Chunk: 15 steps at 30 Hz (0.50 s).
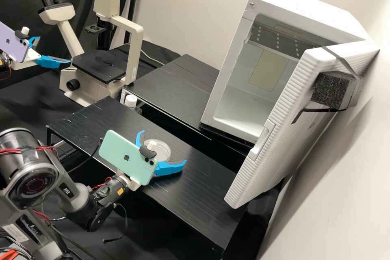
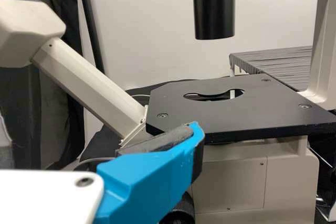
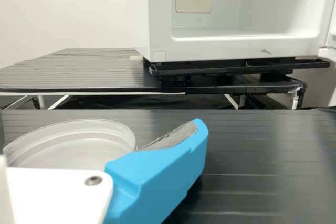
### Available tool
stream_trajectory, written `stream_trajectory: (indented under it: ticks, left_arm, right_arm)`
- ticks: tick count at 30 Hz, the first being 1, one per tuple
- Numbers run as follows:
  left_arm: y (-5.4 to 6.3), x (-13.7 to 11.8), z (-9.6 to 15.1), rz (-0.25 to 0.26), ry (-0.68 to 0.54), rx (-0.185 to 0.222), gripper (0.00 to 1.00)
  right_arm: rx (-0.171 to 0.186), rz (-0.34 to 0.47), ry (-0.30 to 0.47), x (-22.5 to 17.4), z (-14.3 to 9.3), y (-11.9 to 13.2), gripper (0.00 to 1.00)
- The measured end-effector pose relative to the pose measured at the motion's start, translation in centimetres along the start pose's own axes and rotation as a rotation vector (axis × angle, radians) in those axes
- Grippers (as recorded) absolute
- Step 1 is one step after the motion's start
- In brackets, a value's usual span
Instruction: Return the petri dish to the incubator.
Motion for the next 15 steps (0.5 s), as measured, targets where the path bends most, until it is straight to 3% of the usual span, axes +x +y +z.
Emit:
stream_trajectory:
  ticks: [8,15]
  left_arm:
    - [0.0,0.0,0.0,0.0,0.0,0.0,1.0]
    - [0.0,0.0,0.0,0.0,0.0,0.0,1.0]
  right_arm:
    - [0.0,-0.034,0.017,-0.8,0.7,0.8,1.0]
    - [0.01,0.009,0.039,-1.4,0.2,1.7,1.0]
